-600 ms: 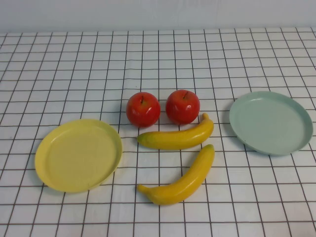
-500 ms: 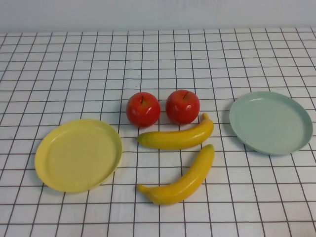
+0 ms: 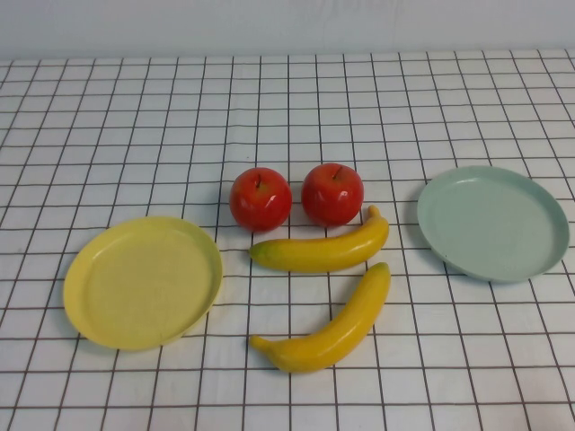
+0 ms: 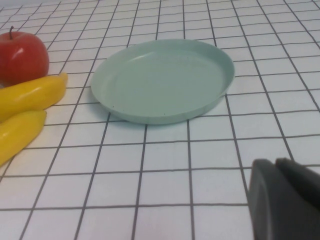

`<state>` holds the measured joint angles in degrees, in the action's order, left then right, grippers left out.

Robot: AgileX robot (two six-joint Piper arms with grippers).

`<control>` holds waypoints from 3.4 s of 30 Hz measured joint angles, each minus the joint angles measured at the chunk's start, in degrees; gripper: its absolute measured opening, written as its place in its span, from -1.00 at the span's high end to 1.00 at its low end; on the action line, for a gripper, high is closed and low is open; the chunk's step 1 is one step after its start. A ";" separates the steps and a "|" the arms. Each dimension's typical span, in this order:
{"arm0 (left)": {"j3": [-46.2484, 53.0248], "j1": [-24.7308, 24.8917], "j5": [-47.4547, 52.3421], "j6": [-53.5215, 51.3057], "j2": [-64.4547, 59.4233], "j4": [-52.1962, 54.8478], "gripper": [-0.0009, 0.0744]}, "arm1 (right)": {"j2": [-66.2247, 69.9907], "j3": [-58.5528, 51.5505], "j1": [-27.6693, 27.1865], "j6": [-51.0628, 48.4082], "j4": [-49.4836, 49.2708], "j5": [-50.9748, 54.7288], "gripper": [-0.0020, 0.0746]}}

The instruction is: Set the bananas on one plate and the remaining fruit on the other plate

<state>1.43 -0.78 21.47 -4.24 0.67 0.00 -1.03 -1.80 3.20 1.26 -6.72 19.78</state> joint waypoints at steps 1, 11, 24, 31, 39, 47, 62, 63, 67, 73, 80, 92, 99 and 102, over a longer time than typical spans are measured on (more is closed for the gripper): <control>0.00 0.00 0.00 0.00 0.00 0.00 0.99 | 0.00 0.00 0.00 0.00 0.00 0.00 0.99; 0.00 0.00 0.00 0.00 0.00 0.00 0.99 | 0.00 0.00 0.00 0.00 0.00 0.00 0.99; 0.00 0.00 0.00 0.00 0.00 -1.42 0.99 | 0.00 0.00 0.00 0.00 0.00 0.00 0.99; 0.00 0.00 0.00 0.00 0.00 -1.42 0.99 | 0.00 0.00 0.09 0.00 0.00 0.00 0.99; 0.00 0.00 0.00 0.00 0.00 -1.42 0.99 | 0.00 0.00 0.29 0.00 0.00 0.00 0.99; 0.00 0.00 0.00 0.00 0.00 -1.42 0.99 | 0.00 0.00 0.29 0.00 0.00 0.00 0.99; 0.00 0.00 -20.42 13.07 0.00 -41.95 0.99 | 0.00 0.00 0.34 0.00 0.00 0.00 0.99; 0.00 0.00 -20.80 12.59 0.00 -41.95 0.99 | 0.00 0.00 0.34 0.00 0.00 0.00 0.99; 0.00 0.00 -19.56 11.79 0.00 -42.34 0.99 | 0.00 0.00 0.34 0.00 0.00 0.00 0.99; 0.00 0.00 -19.04 12.02 0.00 -42.76 0.99 | 0.00 0.00 0.34 0.00 0.00 0.00 0.99; -3.70 0.00 -9.57 5.90 -0.17 -42.20 0.99 | 0.00 0.00 0.34 0.00 0.00 0.00 0.99; -33.51 0.00 16.71 -31.30 -33.70 -36.80 0.99 | 0.00 0.00 0.34 0.00 0.00 0.00 0.99; -40.56 5.19 16.06 -26.61 -49.81 -25.89 0.98 | 0.00 0.00 0.34 0.00 0.00 0.00 0.99; -41.98 11.98 14.18 -15.37 -53.93 -15.55 0.89 | 0.00 0.00 0.34 0.00 0.00 0.00 0.99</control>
<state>-40.56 11.20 35.65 -19.61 -53.26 -15.55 -1.03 -1.80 3.54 1.26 -6.72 19.78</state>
